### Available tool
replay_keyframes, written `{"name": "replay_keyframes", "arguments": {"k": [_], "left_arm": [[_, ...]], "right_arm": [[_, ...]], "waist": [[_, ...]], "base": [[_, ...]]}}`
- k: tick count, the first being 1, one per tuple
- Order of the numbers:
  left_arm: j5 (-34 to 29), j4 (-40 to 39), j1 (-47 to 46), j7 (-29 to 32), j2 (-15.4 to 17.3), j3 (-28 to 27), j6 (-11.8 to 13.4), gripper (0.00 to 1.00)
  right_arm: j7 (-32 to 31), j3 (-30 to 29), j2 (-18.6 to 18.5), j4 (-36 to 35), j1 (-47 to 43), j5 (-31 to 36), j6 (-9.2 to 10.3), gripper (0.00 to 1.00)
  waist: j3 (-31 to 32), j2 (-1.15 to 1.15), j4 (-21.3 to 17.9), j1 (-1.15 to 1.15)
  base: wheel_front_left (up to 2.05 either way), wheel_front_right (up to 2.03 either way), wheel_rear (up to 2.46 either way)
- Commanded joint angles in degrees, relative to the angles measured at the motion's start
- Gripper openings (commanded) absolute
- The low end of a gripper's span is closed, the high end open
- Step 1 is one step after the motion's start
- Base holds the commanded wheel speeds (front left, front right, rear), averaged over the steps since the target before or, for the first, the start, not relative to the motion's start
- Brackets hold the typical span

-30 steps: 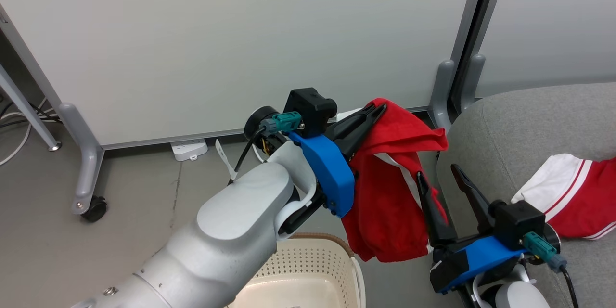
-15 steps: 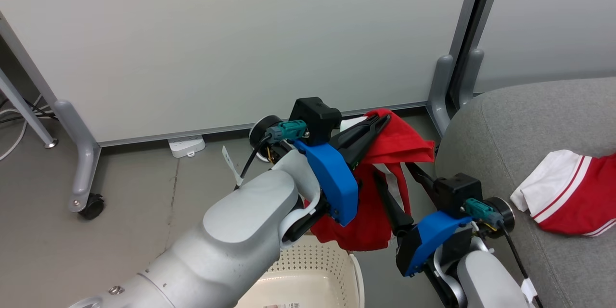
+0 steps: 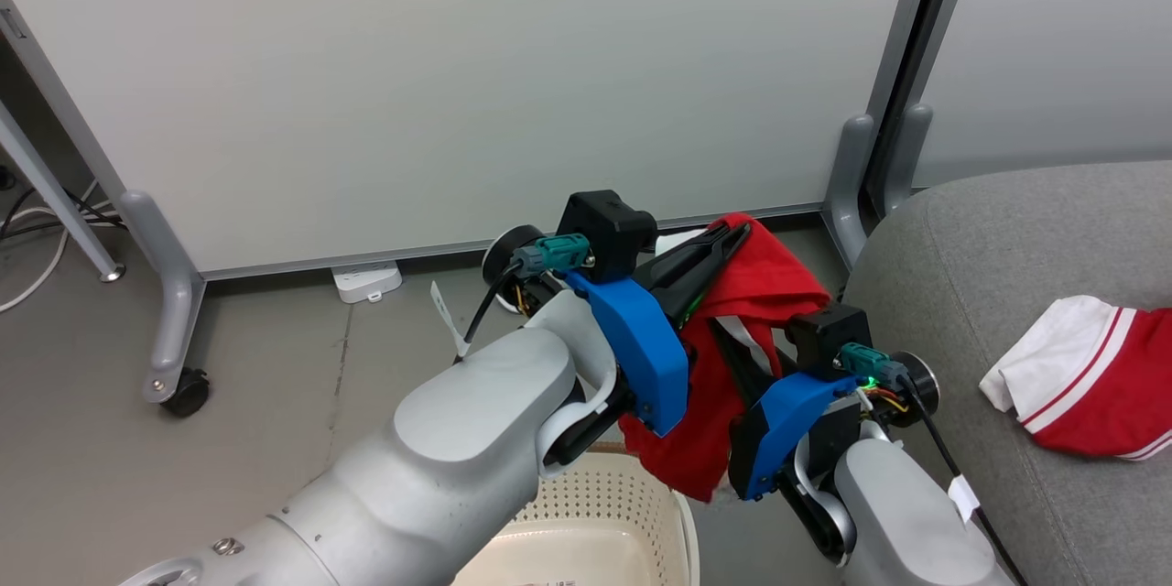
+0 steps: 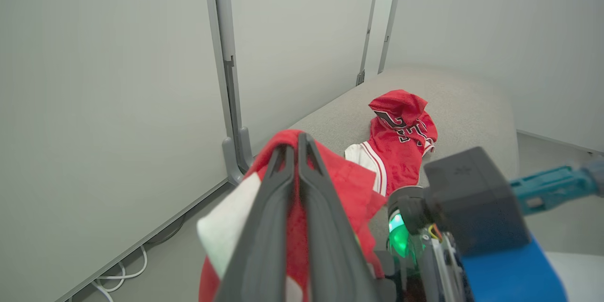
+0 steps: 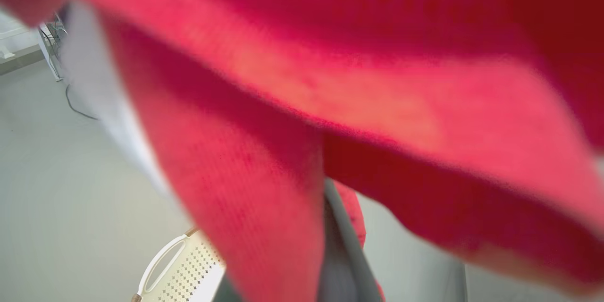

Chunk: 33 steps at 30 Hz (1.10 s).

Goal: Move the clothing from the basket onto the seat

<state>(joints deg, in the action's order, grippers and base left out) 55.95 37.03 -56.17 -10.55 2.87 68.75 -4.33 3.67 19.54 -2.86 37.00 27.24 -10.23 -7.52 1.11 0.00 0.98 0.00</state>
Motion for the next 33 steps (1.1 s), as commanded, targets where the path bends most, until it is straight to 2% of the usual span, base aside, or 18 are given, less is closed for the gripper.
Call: {"name": "replay_keyframes", "arguments": {"k": [1,10,26,27,28,29,33], "left_arm": [[0.1,0.1,-0.8,-0.4,0.1,0.1,0.2,0.00],[1.9,0.9,-1.4,-1.2,0.1,1.0,0.3,0.00],[3.5,2.0,-2.1,-2.0,0.1,2.6,0.3,0.00],[3.6,2.1,-2.1,-1.8,0.1,2.6,0.4,0.15],[3.3,2.1,-2.2,-1.9,0.1,2.7,0.5,0.77],[3.2,2.2,-2.3,-2.0,0.1,2.8,0.7,1.00],[3.1,2.4,-1.9,-3.0,0.1,2.6,1.2,1.00]], "right_arm": [[0.4,0.2,0.0,0.4,0.6,-0.3,0.06,0.00],[3.0,-0.2,0.0,2.7,1.7,-2.2,0.06,0.00],[4.1,0.8,0.0,4.4,1.8,-2.9,0.06,0.00],[4.1,0.8,0.0,4.5,1.8,-2.8,0.06,0.00],[4.2,0.8,0.0,4.6,1.8,-2.8,0.06,0.00],[4.3,0.7,0.0,4.6,1.8,-2.7,0.06,0.00],[4.7,0.3,0.0,4.6,2.0,-2.9,0.06,0.00]], "waist": [[0.0,0.00,-0.1,0.00],[0.0,0.00,-1.1,0.00],[0.1,0.00,-1.6,0.00],[0.2,0.00,-1.6,0.00],[0.2,0.00,-1.6,0.00],[0.2,0.00,-1.6,0.00],[0.2,0.00,-1.6,0.00]], "base": [[0.00,0.00,0.00],[0.00,0.00,0.00],[0.00,0.00,0.00],[0.00,0.00,0.00],[0.00,0.00,0.00],[0.00,0.00,0.00],[0.00,0.00,0.00]]}}
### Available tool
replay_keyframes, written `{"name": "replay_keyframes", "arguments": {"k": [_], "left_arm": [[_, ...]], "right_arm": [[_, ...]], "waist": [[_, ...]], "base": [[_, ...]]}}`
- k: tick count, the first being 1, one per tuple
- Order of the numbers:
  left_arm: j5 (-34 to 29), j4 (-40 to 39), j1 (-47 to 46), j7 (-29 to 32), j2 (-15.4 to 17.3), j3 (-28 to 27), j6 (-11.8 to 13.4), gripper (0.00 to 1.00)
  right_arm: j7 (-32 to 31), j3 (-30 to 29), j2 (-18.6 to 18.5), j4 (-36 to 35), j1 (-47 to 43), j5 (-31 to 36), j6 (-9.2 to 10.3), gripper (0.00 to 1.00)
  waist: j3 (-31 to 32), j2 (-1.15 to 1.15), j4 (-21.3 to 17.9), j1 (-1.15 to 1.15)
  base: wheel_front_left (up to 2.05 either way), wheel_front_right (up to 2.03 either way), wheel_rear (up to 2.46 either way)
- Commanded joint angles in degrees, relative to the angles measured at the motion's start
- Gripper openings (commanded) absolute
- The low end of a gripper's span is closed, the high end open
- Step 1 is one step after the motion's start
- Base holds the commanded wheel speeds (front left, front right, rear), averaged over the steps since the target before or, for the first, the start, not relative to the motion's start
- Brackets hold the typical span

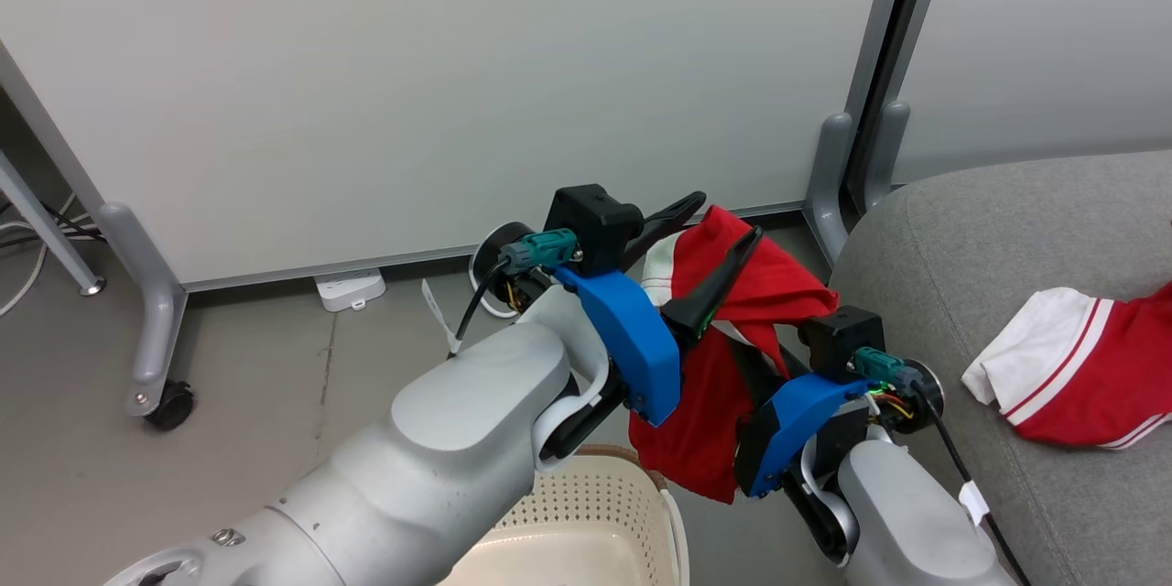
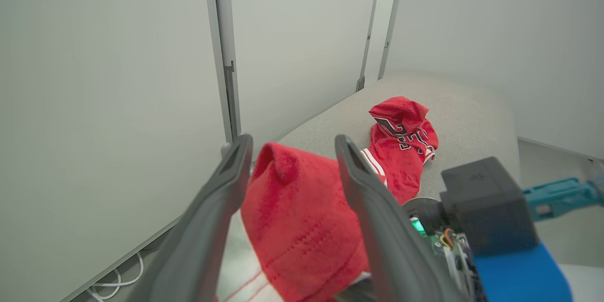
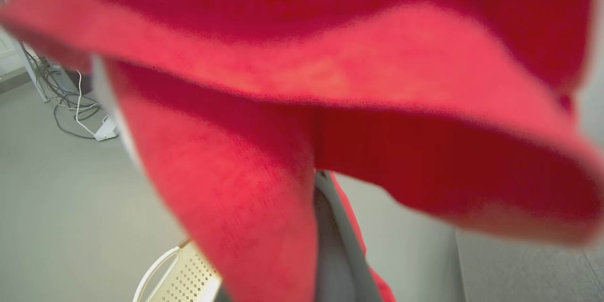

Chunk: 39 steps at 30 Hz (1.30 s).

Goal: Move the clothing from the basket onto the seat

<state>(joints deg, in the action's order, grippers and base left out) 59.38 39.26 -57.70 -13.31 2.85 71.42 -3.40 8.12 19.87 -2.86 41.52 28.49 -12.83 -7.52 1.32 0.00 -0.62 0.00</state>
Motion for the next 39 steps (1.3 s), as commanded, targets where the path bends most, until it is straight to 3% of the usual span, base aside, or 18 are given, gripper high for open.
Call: {"name": "replay_keyframes", "arguments": {"k": [1,6,14,20,30,39], "left_arm": [[-0.3,0.2,0.2,-0.7,0.1,-0.3,0.3,1.00],[-1.9,-0.1,4.6,-1.9,1.4,-2.5,0.5,1.00],[-14.9,-12.0,19.8,-1.9,7.5,-16.0,2.4,1.00],[-24.4,-19.0,32.1,-1.9,9.8,-26.0,2.3,1.00],[-34.2,-23.2,44.2,-2.0,7.9,-40.0,0.8,1.00],[-39.0,-22.8,48.4,-2.0,5.6,-45.7,-1.5,1.00]], "right_arm": [[0.3,-0.2,0.0,0.0,0.7,-0.7,0.06,0.00],[0.7,-0.6,0.0,-0.1,0.5,-0.6,0.06,0.00],[1.1,-2.2,0.0,-0.4,-0.1,0.2,0.06,0.00],[1.2,-3.3,0.0,-0.6,-0.7,1.0,0.06,0.00],[0.8,-4.2,0.0,-1.0,-1.7,1.6,0.06,0.00],[0.5,-4.6,-0.1,-1.4,-2.1,1.3,0.06,0.00]], "waist": [[0.0,0.00,0.0,0.00],[-0.1,0.00,0.0,0.00],[-1.1,0.00,0.1,0.00],[-1.7,0.00,0.2,0.00],[-1.7,0.00,0.2,0.00],[-1.4,0.00,0.0,0.00]], "base": [[0.00,0.00,0.00],[0.00,0.00,0.00],[0.00,0.00,0.00],[0.00,0.00,0.00],[0.00,0.00,0.00],[0.00,0.00,0.00]]}}
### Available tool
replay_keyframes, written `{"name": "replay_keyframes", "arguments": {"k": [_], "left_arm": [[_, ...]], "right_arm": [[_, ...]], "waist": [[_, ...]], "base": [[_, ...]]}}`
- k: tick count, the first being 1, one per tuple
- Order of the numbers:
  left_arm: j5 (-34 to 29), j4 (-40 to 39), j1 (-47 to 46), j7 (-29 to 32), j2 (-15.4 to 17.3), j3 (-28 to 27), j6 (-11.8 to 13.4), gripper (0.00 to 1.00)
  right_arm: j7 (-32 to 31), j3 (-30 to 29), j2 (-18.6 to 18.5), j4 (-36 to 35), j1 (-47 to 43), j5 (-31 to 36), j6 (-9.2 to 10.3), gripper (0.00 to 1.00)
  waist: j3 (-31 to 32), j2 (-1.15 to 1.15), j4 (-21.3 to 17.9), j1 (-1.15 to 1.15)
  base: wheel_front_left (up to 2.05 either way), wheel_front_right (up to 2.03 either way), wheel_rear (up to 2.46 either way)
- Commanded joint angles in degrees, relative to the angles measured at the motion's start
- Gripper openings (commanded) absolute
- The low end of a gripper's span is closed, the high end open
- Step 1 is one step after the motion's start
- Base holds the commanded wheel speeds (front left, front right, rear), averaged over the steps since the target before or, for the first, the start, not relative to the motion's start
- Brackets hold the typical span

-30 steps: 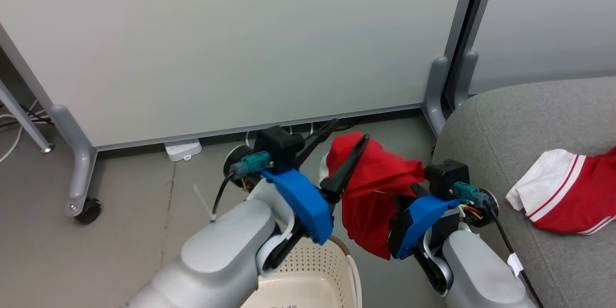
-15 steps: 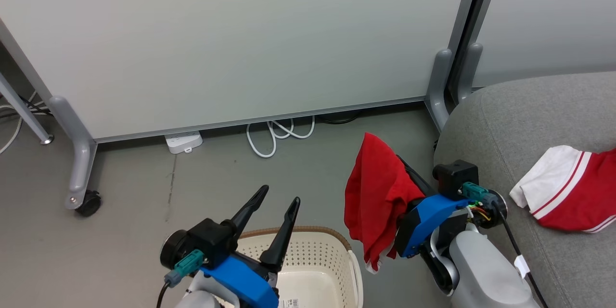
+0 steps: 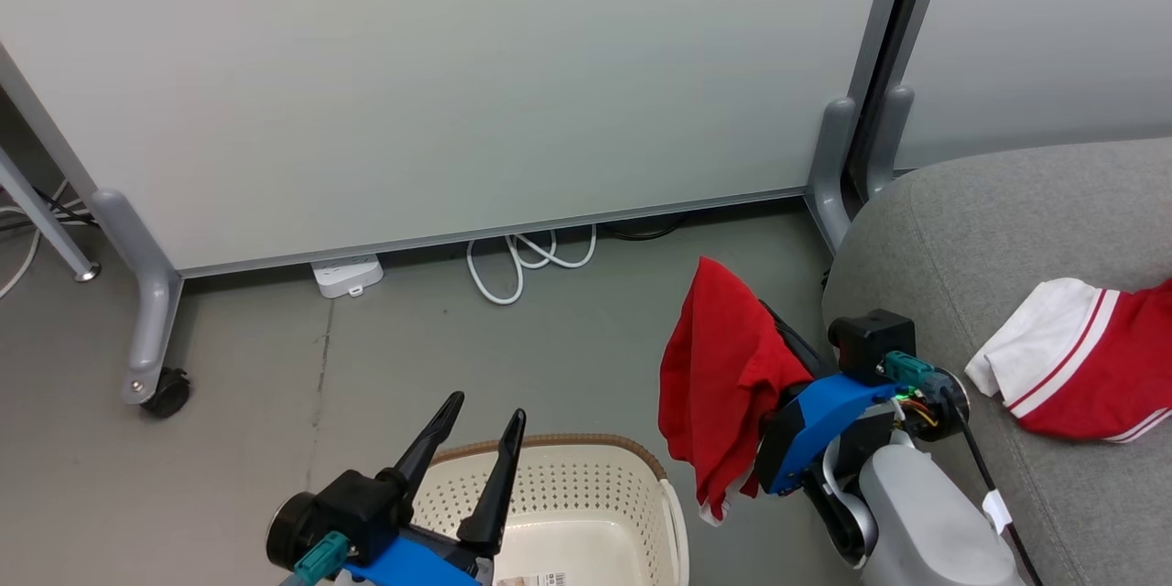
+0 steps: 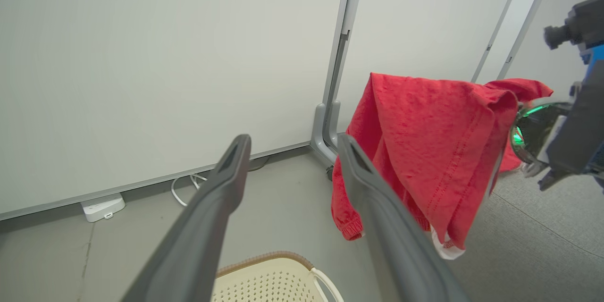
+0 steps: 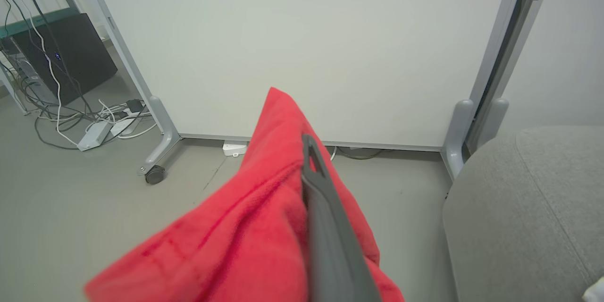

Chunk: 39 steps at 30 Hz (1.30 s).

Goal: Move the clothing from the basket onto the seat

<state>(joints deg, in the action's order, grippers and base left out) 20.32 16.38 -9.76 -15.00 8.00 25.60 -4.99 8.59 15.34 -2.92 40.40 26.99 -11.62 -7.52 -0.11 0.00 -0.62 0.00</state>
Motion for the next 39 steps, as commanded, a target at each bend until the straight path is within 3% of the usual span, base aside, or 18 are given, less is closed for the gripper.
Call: {"name": "replay_keyframes", "arguments": {"k": [1,11,29,34,39], "left_arm": [[-0.4,0.2,0.6,-0.3,0.1,-0.4,-0.2,1.00],[-3.4,0.4,1.2,-0.2,-1.7,-4.0,-1.8,1.00],[-6.5,0.3,0.7,-0.2,-2.8,-6.2,-2.5,1.00],[-6.9,0.2,0.1,-0.2,-2.6,-6.0,-2.5,1.00],[-6.4,0.9,-1.4,-0.2,-1.9,-4.1,-2.5,1.00]], "right_arm": [[0.0,-0.1,-0.1,-0.3,-0.6,0.1,0.06,0.00],[-0.4,-0.7,-0.4,-1.3,0.0,0.4,0.06,0.00],[0.0,-1.7,-0.2,-2.0,-0.4,0.5,0.05,0.00],[0.3,-2.5,-0.1,-2.0,-0.9,0.6,0.05,0.00],[1.0,-4.7,-0.1,-2.7,-1.8,1.0,0.05,0.00]], "waist": [[0.0,0.00,0.0,0.00],[-1.0,0.00,-3.9,0.00],[-2.9,0.00,-25.9,0.00],[-3.7,0.00,-30.0,0.00],[-5.3,0.00,-30.8,0.00]], "base": [[0.00,0.00,0.00],[0.00,0.00,0.00],[0.00,0.00,0.00],[0.00,0.00,0.00],[0.00,0.00,0.00]]}}
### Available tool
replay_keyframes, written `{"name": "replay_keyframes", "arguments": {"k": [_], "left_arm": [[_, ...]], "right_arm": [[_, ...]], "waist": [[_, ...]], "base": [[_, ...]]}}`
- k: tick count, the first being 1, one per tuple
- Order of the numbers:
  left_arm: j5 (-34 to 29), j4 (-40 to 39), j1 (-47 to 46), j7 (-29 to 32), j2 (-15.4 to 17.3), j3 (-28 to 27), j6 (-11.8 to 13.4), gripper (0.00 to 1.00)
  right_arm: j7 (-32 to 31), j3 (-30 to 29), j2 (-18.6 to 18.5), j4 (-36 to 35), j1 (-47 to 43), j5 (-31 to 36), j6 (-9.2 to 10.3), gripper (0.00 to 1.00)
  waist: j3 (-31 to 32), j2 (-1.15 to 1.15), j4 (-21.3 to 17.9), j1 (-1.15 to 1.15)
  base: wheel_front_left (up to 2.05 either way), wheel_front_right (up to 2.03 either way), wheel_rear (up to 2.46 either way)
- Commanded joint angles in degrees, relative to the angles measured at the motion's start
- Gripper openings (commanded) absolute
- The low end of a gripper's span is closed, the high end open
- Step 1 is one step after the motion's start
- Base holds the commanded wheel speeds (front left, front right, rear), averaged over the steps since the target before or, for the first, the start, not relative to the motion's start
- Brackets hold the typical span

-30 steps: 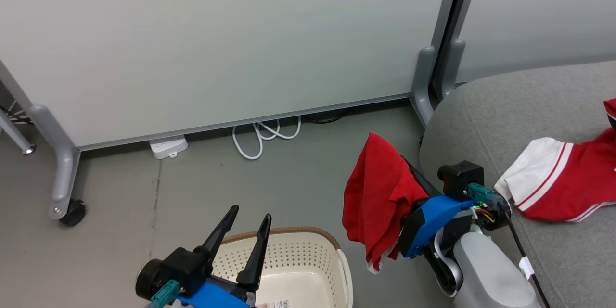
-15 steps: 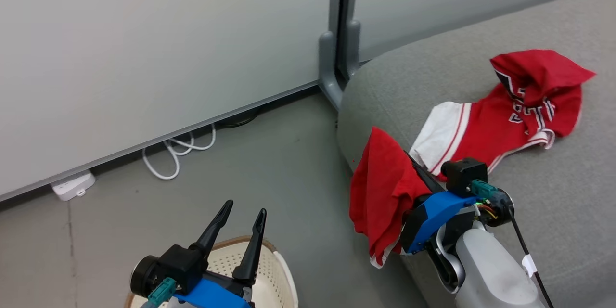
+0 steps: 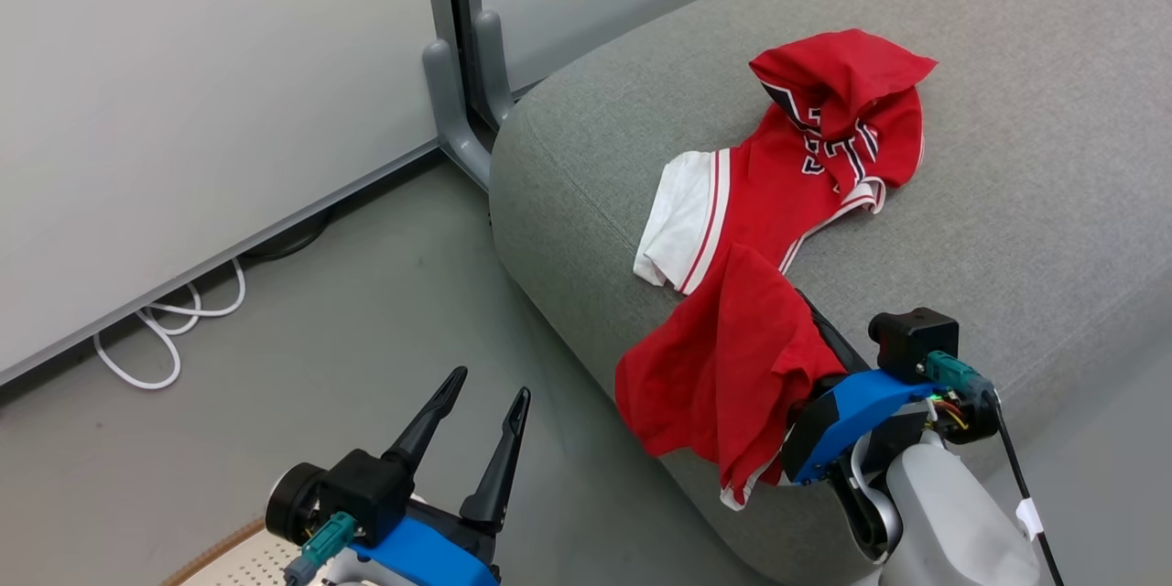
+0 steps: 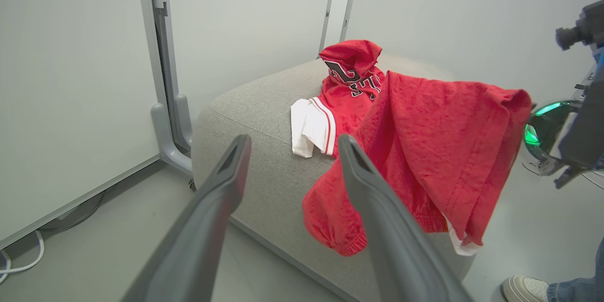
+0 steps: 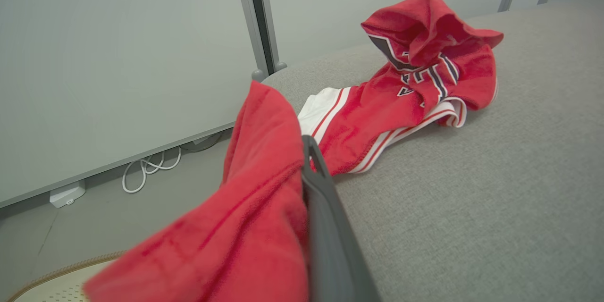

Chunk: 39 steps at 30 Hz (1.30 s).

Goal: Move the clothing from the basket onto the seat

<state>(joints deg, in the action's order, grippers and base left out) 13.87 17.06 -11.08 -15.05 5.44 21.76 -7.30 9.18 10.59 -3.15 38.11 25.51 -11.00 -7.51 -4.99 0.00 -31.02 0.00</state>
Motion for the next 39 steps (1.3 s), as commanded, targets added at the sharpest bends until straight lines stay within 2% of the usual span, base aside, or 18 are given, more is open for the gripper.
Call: {"name": "replay_keyframes", "arguments": {"k": [1,12,19,25,32,36,39], "left_arm": [[0.2,0.3,-0.4,-0.2,0.7,0.2,-0.2,1.00],[0.9,0.5,-1.5,-0.2,2.2,0.7,-0.2,1.00],[-0.2,-1.2,-1.9,-0.2,3.2,-0.6,-0.2,1.00],[-1.5,-3.0,-6.4,-0.2,6.2,1.8,-0.2,1.00],[-2.1,-5.8,-15.9,0.8,10.7,7.2,-0.2,1.00],[-2.2,-8.2,-20.0,1.4,13.0,8.1,-0.2,1.00],[-2.4,-10.8,-22.5,1.8,14.2,9.2,-0.2,1.00]], "right_arm": [[0.5,-0.2,0.2,-0.5,-0.5,0.4,0.04,0.00],[0.0,-0.9,0.3,-1.6,0.3,-0.4,0.05,0.00],[-3.2,-2.2,-0.1,-2.8,8.3,-3.1,0.04,0.00],[-6.6,-7.8,-6.0,-2.4,21.4,-4.6,0.04,0.00],[-10.2,-16.7,-18.0,-1.5,35.7,-6.2,0.04,0.00],[-10.0,-23.8,-22.4,-2.4,39.8,-6.6,0.05,0.00],[-8.5,-28.0,-23.9,-1.2,40.1,-4.8,0.05,0.00]], "waist": [[-0.6,0.00,-0.4,0.00],[-1.8,0.00,-0.5,0.00],[-5.5,0.00,0.2,0.00],[-13.6,0.00,3.4,0.00],[-25.6,0.00,9.3,0.00],[-31.5,0.00,10.9,0.00],[-35.4,0.00,11.4,0.00]], "base": [[0.00,0.00,0.00],[0.00,0.00,0.00],[0.00,0.00,0.00],[0.00,0.00,0.00],[0.00,0.00,0.00],[0.00,0.00,0.00],[0.00,0.00,0.00]]}}
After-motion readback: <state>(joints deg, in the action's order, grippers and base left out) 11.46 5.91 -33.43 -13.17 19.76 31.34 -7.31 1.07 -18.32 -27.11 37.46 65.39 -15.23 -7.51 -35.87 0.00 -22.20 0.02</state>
